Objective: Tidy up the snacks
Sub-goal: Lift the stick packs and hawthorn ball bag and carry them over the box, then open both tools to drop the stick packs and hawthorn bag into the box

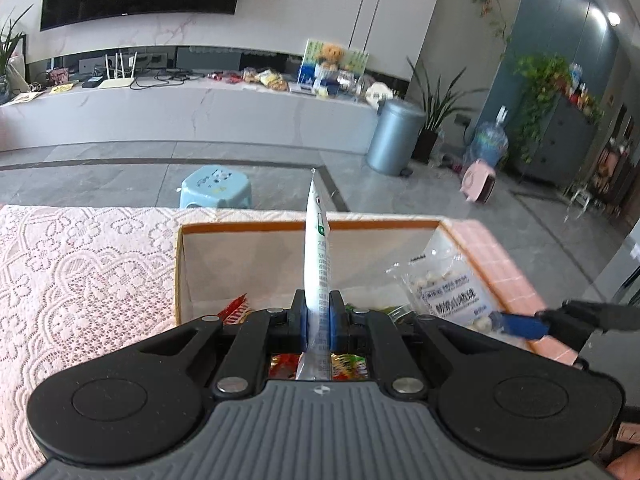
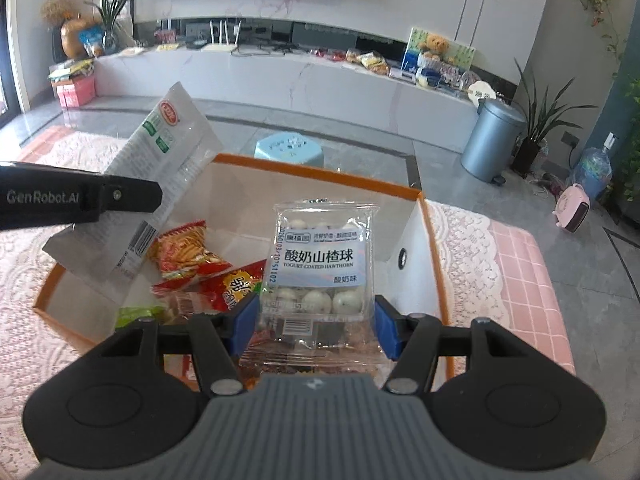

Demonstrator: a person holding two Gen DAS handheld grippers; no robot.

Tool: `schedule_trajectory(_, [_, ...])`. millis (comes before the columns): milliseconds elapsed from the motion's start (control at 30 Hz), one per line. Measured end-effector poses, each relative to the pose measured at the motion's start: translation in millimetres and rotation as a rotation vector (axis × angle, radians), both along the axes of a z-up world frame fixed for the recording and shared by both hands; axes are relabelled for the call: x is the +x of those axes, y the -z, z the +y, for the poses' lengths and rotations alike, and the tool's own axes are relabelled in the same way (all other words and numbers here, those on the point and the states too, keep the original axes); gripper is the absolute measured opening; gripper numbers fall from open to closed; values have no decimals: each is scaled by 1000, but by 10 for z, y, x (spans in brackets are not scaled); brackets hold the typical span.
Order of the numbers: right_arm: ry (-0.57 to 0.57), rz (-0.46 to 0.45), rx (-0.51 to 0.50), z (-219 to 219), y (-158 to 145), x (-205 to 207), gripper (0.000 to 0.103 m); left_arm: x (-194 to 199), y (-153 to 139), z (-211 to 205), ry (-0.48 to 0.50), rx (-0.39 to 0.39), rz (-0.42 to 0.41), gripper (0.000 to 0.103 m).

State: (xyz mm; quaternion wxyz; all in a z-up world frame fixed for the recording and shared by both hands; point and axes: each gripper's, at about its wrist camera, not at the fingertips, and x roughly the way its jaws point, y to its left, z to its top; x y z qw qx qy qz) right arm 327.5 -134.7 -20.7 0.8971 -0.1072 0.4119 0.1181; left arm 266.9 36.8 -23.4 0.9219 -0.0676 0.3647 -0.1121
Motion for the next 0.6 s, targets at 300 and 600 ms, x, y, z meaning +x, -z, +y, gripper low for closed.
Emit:
schedule_trajectory(300, [-24,50,-63,185,307,189,59,82,279,11,-15,73,88,10])
schedule_trajectory(600, [-26,101,-112,256,482,277,59,93,364,26,-17,109,137,10])
